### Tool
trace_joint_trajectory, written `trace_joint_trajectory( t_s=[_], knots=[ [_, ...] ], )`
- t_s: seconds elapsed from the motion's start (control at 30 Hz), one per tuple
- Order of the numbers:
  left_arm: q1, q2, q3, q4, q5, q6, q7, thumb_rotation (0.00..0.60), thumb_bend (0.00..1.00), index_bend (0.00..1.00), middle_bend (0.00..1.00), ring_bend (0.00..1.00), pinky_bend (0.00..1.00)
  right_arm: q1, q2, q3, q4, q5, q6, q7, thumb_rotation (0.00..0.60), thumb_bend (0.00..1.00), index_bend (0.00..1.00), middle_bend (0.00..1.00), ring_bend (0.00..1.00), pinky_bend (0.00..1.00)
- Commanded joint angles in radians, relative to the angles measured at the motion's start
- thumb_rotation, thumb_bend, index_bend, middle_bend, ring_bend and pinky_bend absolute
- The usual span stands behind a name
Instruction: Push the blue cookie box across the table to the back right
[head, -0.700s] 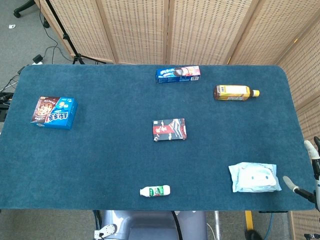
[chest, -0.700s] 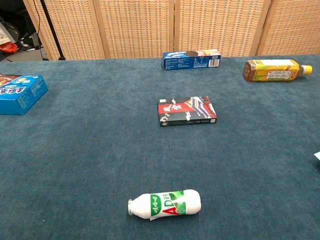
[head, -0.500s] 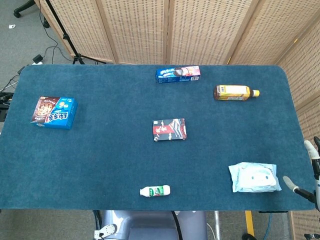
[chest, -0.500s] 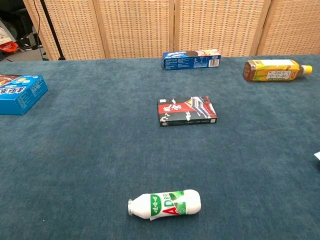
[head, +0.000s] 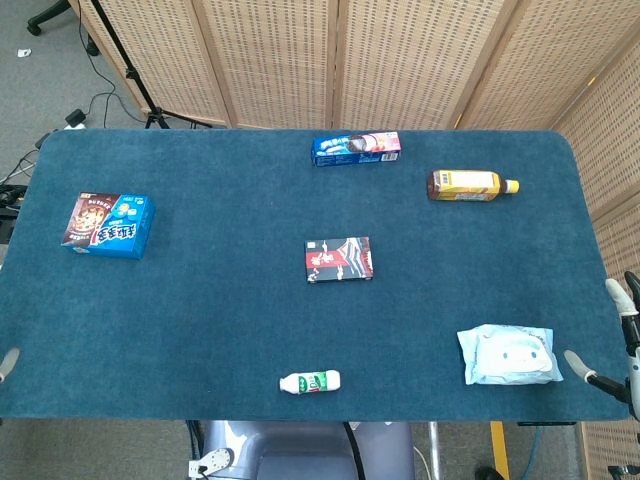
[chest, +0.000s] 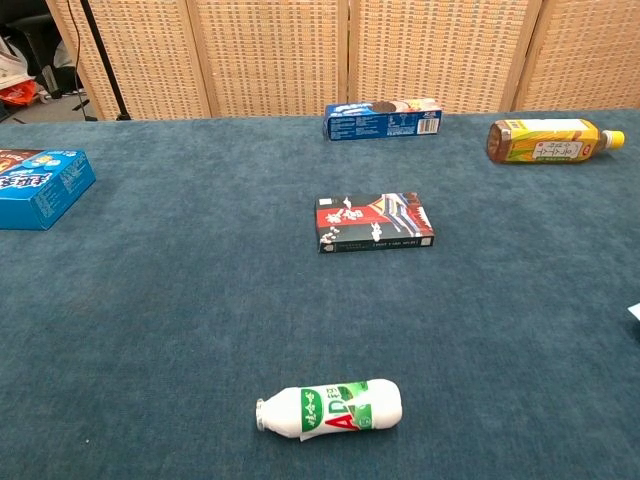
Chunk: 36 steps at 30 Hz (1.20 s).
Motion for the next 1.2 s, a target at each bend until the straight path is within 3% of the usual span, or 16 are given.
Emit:
trace_joint_trajectory(
  t_s=[0.03, 0.13, 0.23, 0.3, 0.4, 0.53, 0.93, 1.2],
  knots=[
    [-0.164, 0.006, -0.014, 0.195, -0.011, -0.258, -0.417, 0.600, 1.00, 0.00, 0.00, 0.00, 0.00, 0.001, 0.000, 0.001, 0.000, 0.002, -0.003, -0.001, 0.600, 0.00, 0.00, 0.00, 0.00, 0.00],
    [-0.215, 0.016, -0.019, 0.247, -0.023, -0.344, -0.515, 0.600, 1.00, 0.00, 0.00, 0.00, 0.00, 0.003, 0.000, 0.002, -0.002, 0.006, -0.009, -0.001, 0.600, 0.00, 0.00, 0.00, 0.00, 0.00],
    [-0.329, 0.028, -0.018, 0.330, -0.011, -0.531, -0.682, 0.600, 1.00, 0.00, 0.00, 0.00, 0.00, 0.005, 0.001, 0.003, -0.003, 0.011, -0.015, -0.001, 0.600, 0.00, 0.00, 0.00, 0.00, 0.00],
    [-0.369, 0.019, -0.010, 0.373, 0.004, -0.587, -0.758, 0.600, 1.00, 0.00, 0.00, 0.00, 0.00, 0.006, 0.000, 0.003, -0.003, 0.012, -0.017, -0.002, 0.600, 0.00, 0.00, 0.00, 0.00, 0.00],
    [-0.424, -0.021, -0.004, 0.459, 0.008, -0.666, -0.856, 0.600, 1.00, 0.00, 0.00, 0.00, 0.00, 0.010, -0.004, 0.008, -0.001, 0.022, -0.025, -0.009, 0.600, 0.00, 0.00, 0.00, 0.00, 0.00],
    [-0.485, -0.101, -0.005, 0.605, -0.016, -0.770, -0.892, 0.600, 1.00, 0.00, 0.00, 0.00, 0.00, 0.028, -0.013, 0.020, 0.010, 0.060, -0.068, -0.021, 0.600, 0.00, 0.00, 0.00, 0.00, 0.00],
    [-0.647, -0.324, 0.049, 0.925, 0.042, -0.940, -1.142, 0.600, 1.00, 0.00, 0.00, 0.00, 0.00, 0.070, -0.043, 0.046, 0.017, 0.126, -0.144, -0.088, 0.600, 0.00, 0.00, 0.00, 0.00, 0.00],
    [-0.723, -0.423, 0.087, 1.039, 0.057, -1.042, -1.244, 0.600, 1.00, 0.00, 0.00, 0.00, 0.00, 0.085, -0.057, 0.057, 0.034, 0.165, -0.179, -0.104, 0.600, 0.00, 0.00, 0.00, 0.00, 0.00]
  ],
)
